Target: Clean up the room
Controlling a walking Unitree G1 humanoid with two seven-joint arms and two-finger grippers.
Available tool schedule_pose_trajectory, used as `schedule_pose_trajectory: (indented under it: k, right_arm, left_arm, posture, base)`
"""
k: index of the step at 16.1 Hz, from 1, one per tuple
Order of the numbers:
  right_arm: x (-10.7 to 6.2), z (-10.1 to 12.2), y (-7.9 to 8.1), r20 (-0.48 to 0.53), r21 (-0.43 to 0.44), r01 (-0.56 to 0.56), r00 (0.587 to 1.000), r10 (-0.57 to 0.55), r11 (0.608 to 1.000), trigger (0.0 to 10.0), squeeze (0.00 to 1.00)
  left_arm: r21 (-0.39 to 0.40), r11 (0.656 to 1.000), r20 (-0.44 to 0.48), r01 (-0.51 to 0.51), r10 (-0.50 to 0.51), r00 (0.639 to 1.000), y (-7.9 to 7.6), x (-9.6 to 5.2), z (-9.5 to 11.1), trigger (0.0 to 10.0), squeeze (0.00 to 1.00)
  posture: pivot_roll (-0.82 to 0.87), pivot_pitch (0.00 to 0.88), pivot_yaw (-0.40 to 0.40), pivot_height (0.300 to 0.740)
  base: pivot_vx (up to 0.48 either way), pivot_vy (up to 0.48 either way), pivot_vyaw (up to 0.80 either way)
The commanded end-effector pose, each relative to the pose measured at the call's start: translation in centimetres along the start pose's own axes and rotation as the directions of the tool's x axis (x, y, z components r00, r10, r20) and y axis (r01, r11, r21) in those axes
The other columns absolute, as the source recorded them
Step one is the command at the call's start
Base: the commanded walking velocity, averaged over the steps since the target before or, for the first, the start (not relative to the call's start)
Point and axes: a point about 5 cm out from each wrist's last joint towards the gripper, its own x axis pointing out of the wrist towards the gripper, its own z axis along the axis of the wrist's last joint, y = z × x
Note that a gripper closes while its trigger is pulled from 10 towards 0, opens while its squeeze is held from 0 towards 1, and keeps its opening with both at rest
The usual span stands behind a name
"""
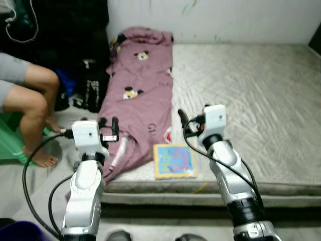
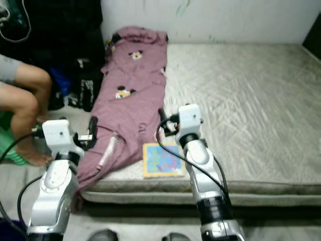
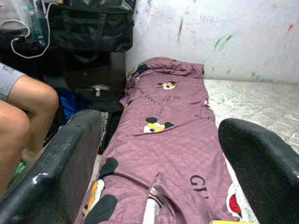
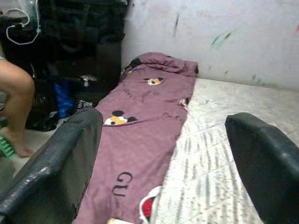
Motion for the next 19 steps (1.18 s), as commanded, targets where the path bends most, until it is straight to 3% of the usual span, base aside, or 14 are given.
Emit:
schedule_pose_trajectory:
  k: [1,11,19]
  right_arm:
    - [0.35,0.21,0.87,0.007,0.004,-0.030,1.000,0.030,1.000,10.0,0.00]
    - [0.42,0.07,0.79,0.003,-0.006,-0.036,0.999,0.036,0.999,10.0,0.00]
    - [0.43,0.08,0.76,0.006,-0.008,-0.033,0.999,0.033,0.999,10.0,0.00]
  left_arm:
    - [0.012,1.000,0.001,-0.026,0.026,1.000,0.64,0.07,0.03,10.0,0.00]
    - [-0.024,1.000,0.035,-0.014,0.014,0.999,0.52,0.02,0.32,10.0,0.00]
    - [-0.026,1.000,0.042,0.001,0.000,0.999,0.36,0.00,0.31,10.0,0.00]
  posture:
    - [-0.07,0.000,-0.010,0.740]
    - [-0.07,0.000,-0.016,0.740]
    - [-0.07,0.000,-0.016,0.740]
  base:
    - [0.000,-0.334,0.00]
    - [0.000,-0.033,0.00]
    - [0.363,0.000,0.00]
